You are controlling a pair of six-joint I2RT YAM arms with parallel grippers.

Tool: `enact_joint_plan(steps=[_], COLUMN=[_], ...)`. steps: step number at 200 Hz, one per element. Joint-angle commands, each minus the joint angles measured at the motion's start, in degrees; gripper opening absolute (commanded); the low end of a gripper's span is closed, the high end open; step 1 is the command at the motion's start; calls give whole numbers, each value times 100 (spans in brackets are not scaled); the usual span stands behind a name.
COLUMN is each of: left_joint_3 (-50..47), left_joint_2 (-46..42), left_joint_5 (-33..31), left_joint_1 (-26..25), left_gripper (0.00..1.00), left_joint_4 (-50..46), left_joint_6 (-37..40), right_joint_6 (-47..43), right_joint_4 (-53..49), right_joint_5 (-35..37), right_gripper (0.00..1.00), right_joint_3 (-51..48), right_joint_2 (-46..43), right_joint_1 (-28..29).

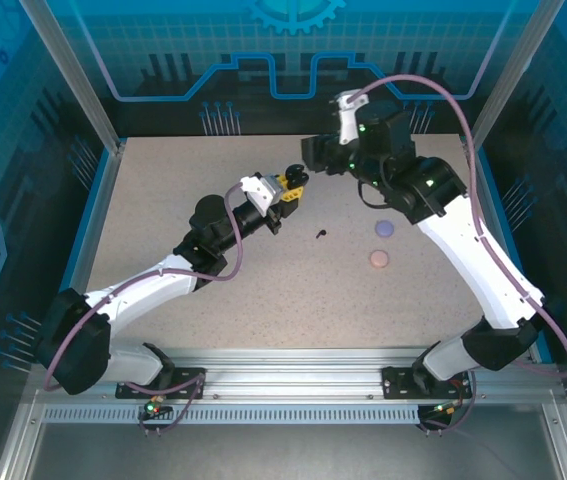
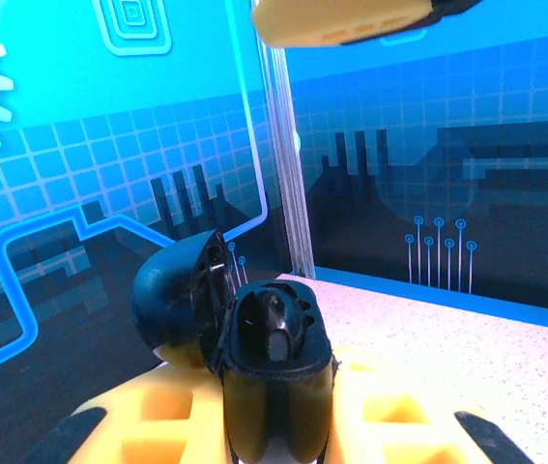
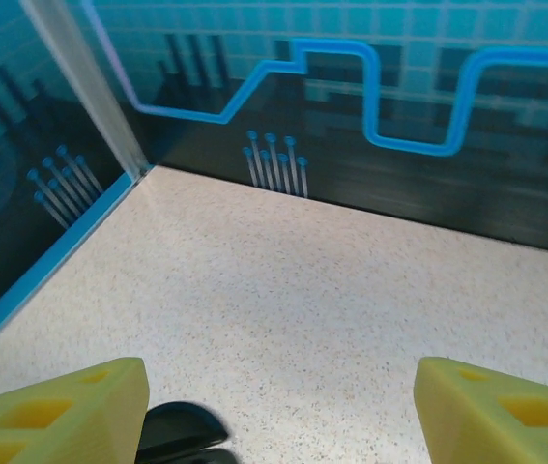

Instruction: Insert wireless bluetooth earbuds into charging case

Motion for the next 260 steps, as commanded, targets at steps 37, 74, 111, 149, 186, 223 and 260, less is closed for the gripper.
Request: enact_joint_plan(steps=[37,74,111,149,186,223,260], left_joint_3=[-73,-175,-280,-350,-457,-522,-583], left_joint_2=[-98,-227,-344,-405,-509,-630,-700], left_joint_5=[-118,-288,-539,-714,-801,-819,-821], left_joint_1=[-24,-10,-9,-4,13,27,37], left_gripper=[0,0,0,0,0,0,0], left_joint_4=[287,283,314,400,552,544,556], left_joint_6=[-9,11,16,-10,-78,-124,-166], right_joint_6=[1482,1724,2318,3157,3481,3205,2881], right_joint_4=[-528,-717,-787,-711,-820,-1420,-1753], right_joint_5=[-659,-863,-1121,-1196,-976,-409,-67], right_gripper=[74,73,71,70,70,72,73], right_joint_3=[-1196,-1609,-1714,-1661,-1229,-207,540], right_joint_2=[-57,678,1585,2323,3019,3853,4481], right_joint_1=[-1450,-1543,-1491,-1320,-1026,-675,-435])
